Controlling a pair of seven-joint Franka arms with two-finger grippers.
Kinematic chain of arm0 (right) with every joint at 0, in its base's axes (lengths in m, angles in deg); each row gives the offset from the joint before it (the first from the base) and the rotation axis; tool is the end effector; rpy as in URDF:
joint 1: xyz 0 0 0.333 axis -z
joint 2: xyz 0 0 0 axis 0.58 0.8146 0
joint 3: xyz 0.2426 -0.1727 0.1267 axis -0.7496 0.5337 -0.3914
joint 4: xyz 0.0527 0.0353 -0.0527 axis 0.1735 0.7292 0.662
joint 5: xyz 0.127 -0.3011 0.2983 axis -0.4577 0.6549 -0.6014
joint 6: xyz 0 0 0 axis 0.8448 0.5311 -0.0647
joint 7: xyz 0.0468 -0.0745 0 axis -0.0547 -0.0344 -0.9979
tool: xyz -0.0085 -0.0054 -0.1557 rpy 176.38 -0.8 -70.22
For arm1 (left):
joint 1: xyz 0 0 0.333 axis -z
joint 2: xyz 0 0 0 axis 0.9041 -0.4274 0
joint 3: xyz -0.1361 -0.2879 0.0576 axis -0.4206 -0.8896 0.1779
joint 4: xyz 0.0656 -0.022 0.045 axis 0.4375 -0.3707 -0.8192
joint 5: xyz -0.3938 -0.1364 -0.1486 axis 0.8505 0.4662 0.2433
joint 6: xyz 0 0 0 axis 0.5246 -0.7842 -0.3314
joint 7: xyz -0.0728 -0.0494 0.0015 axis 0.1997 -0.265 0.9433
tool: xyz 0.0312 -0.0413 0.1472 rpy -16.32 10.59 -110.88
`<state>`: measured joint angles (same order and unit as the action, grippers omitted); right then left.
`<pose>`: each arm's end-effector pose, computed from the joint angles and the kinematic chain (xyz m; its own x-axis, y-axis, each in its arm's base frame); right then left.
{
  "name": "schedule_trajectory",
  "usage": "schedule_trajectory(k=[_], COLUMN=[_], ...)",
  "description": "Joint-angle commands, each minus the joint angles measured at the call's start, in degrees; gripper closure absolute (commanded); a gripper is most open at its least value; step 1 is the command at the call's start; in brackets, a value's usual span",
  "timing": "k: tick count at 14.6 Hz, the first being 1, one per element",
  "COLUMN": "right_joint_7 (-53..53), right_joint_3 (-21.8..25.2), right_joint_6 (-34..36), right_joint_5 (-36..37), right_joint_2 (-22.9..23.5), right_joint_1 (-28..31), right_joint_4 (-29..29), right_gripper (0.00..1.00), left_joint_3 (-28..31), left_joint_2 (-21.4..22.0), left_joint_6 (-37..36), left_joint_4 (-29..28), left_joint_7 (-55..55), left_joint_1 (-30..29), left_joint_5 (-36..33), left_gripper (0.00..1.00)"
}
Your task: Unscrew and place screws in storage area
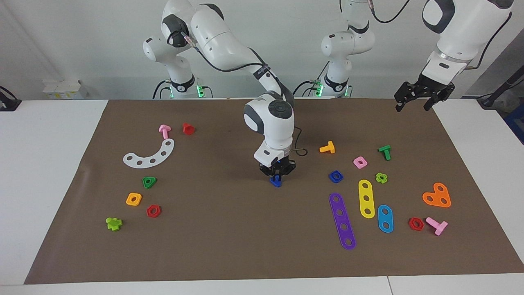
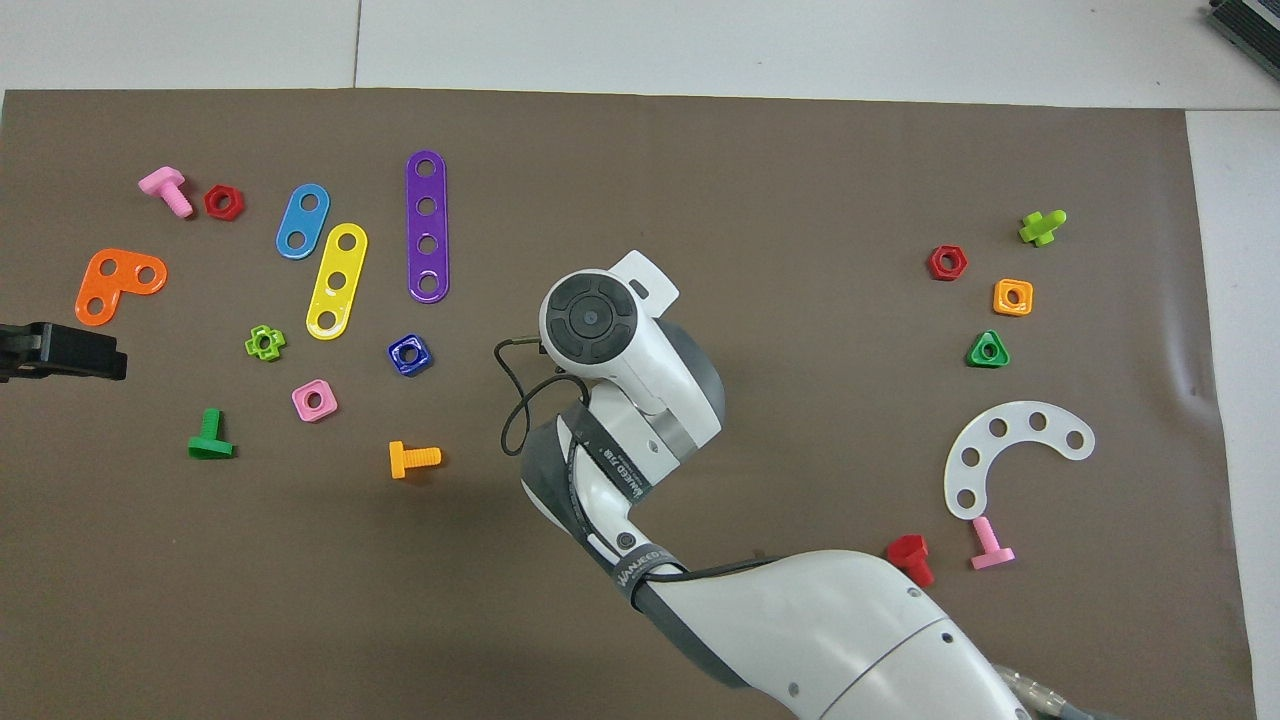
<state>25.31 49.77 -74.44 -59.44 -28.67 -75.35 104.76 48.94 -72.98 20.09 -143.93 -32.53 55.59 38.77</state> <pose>0.6302 0.4671 0.2369 0.9926 -0.0011 0.1213 0.0014 -0.9998 -0.0206 0.5716 0.0109 0.5598 0.9992 -0.0407 0.0010 -0.0407 -0.9992 0.0042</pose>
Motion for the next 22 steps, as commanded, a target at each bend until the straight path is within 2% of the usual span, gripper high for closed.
schedule_trajectory(k=[1, 3, 4, 8, 10, 12, 16, 19, 22], right_joint_7=[-0.5, -0.4, -1.2, -14.1, -20.7, -24.5, -32.3, -33.0, -33.8], right_joint_3=[-0.1, 1.1, 1.9, 1.8, 1.7, 1.7, 1.6, 1.6, 1.6], right_joint_6=[2.4, 3.2, 3.5, 3.4, 2.7, 0.0, -10.8, -14.5, -15.3], right_joint_5=[0.3, 0.6, 0.6, 0.4, 0.4, 0.0, -1.3, -2.1, -4.8], right_joint_2=[-0.8, -3.1, -6.8, -22.3, -26.5, -28.1, -29.2, -28.7, -27.7], right_joint_1=[0.3, 1.3, 3.0, 14.4, 19.1, 22.4, 29.5, 31.0, 31.3], right_joint_4=[-1.0, -0.6, 1.6, 16.9, 23.2, 28.0, 39.0, 41.5, 41.5], right_gripper=[1.0, 1.0, 1.0, 1.0, 1.0, 1.0, 1.0, 1.0, 1.0], left_joint_3=[0.7, 0.7, 0.5, 0.3, 0.1, 0.1, 0.1, 0.2, 0.3], left_joint_2=[1.4, 1.3, 1.4, 1.3, 1.1, 0.6, 0.3, -0.2, -4.1], left_joint_6=[-0.6, -0.6, -0.6, 1.2, 3.6, 3.3, 3.8, 2.9, -2.0], left_joint_4=[-1.0, -1.0, -1.0, -1.0, -0.9, -0.1, 0.6, 0.7, 6.1], left_joint_7=[-0.7, -0.7, -0.7, -0.9, -1.0, -1.1, -7.5, -7.4, -7.4], left_joint_1=[0.9, 0.9, 1.0, 1.3, 1.8, 4.5, 8.3, 8.1, 7.6], left_joint_5=[-0.2, -1.6, -2.7, -2.6, -2.3, -1.7, 1.8, 1.8, 1.3], left_gripper=[0.02, 0.03, 0.03, 0.03, 0.03, 0.02, 0.02, 0.01, 0.01])
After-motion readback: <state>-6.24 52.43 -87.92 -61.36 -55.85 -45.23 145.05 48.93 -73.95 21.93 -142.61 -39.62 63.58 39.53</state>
